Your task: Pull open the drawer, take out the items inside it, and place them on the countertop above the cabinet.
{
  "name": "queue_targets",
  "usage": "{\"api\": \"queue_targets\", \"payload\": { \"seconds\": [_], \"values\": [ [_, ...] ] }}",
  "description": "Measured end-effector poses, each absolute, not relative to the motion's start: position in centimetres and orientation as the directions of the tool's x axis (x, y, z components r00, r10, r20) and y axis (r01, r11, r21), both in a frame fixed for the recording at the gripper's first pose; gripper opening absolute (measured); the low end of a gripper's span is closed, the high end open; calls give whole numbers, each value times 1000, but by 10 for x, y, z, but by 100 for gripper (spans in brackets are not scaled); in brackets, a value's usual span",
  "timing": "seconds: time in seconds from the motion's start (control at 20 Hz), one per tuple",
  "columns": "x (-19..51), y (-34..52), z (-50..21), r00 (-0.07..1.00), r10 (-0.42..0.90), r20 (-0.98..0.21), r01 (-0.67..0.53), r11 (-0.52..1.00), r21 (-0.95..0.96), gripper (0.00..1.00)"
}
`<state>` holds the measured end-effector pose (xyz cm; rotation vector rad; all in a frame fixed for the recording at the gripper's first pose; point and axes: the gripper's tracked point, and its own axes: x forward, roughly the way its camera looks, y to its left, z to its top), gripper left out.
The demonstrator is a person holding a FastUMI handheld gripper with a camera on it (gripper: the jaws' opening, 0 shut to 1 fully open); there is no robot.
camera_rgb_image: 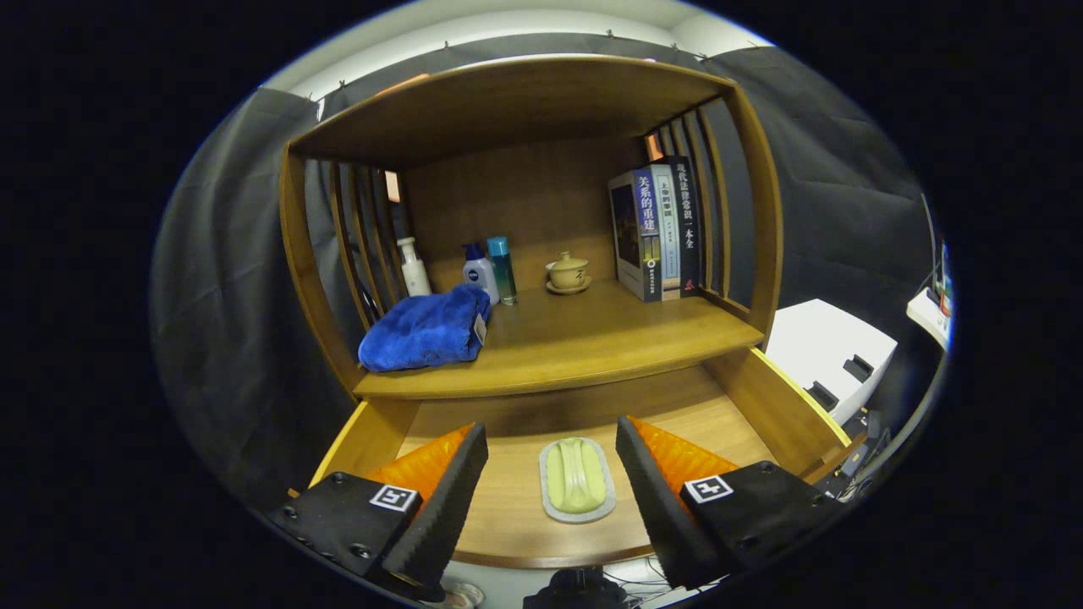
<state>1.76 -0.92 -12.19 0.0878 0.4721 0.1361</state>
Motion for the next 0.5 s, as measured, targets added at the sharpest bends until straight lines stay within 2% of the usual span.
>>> {"api": "queue_targets", "payload": {
  "seconds": [0.5],
  "values": [
    [61, -1, -185, 726, 96, -681, -123, 992, 9, 99]
  ]
}}
